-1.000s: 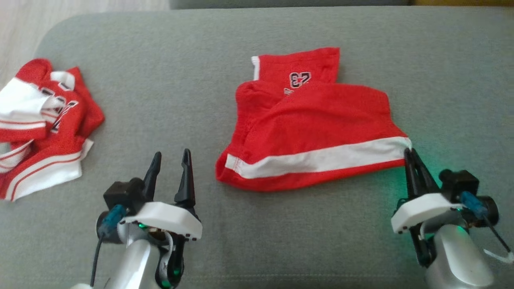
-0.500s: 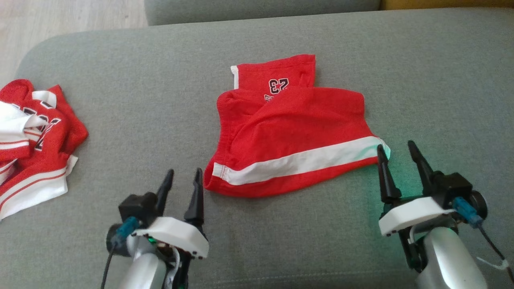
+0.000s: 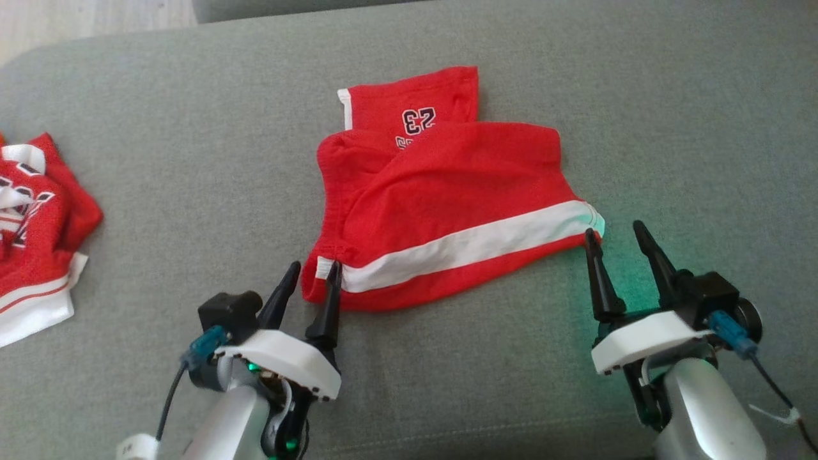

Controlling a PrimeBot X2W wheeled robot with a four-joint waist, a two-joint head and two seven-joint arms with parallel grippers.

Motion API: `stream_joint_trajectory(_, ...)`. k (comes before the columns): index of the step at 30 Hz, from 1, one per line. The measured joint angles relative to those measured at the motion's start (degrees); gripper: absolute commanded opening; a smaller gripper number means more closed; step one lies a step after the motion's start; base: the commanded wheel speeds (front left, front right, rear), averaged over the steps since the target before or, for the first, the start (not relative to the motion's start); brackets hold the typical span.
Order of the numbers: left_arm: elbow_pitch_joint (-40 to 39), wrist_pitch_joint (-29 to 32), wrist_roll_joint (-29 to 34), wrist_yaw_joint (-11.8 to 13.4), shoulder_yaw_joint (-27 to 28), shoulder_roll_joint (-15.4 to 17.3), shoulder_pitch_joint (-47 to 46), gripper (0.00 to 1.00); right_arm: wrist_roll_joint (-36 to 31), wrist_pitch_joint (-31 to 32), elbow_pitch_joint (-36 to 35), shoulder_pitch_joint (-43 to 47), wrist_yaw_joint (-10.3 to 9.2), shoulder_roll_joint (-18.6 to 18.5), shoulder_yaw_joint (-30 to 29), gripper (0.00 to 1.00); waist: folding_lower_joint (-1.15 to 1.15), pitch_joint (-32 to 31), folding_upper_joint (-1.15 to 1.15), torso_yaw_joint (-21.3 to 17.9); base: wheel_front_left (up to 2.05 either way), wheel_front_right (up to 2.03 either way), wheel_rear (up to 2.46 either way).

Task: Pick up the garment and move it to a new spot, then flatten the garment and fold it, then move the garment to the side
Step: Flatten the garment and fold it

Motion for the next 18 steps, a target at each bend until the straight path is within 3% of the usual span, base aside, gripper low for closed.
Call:
stream_joint_trajectory(7, 0.83, 0.0, -0.55, -0.9, -0.09, 0.0, -0.45, 1.0, 0.33, 0.0, 0.0, -0.64, 0.0, 0.0, -0.05, 1.0, 0.0, 1.07, 0.0, -0.96, 0.0, 0.0, 0.0)
stream_joint_trajectory(8, 0.83, 0.0, -0.55, -1.05, -0.16, 0.0, -0.48, 0.91, 0.49, 0.0, 0.0, -0.64, 0.0, 0.0, -0.05, 1.0, 0.0, 1.2, 0.0, -1.05, 0.0, 0.0, 0.0)
stream_joint_trajectory(9, 0.83, 0.0, -0.47, -1.05, -0.2, 0.0, -0.51, 0.49, 0.53, 0.0, 0.0, -0.64, 0.0, 0.0, -0.05, 1.0, 0.0, 1.31, 0.0, -1.11, 0.0, 0.0, 0.0)
stream_joint_trajectory(10, 0.83, 0.0, -0.42, -1.05, -0.24, 0.0, -0.53, 0.29, 0.53, 0.0, 0.0, -0.64, 0.0, 0.0, -0.07, 1.0, 0.0, 1.43, 0.0, -1.13, 0.0, 0.0, 0.0)
stream_joint_trajectory(11, 0.83, 0.0, -0.41, -1.07, -0.31, 0.0, -0.57, 0.0, 0.53, 0.0, 0.0, -0.64, 0.0, 0.0, -0.11, 1.0, 0.0, 1.52, 0.0, -1.11, 0.0, 0.0, 0.0)
stream_joint_trajectory(18, -1.1, 0.0, 0.4, 0.44, 0.85, -0.01, -0.93, 0.0, 0.96, 0.0, 1.12, -0.68, 0.0, 0.0, -1.82, 1.0, 0.0, 1.88, 0.0, 0.79, 0.0, 0.0, 0.0)
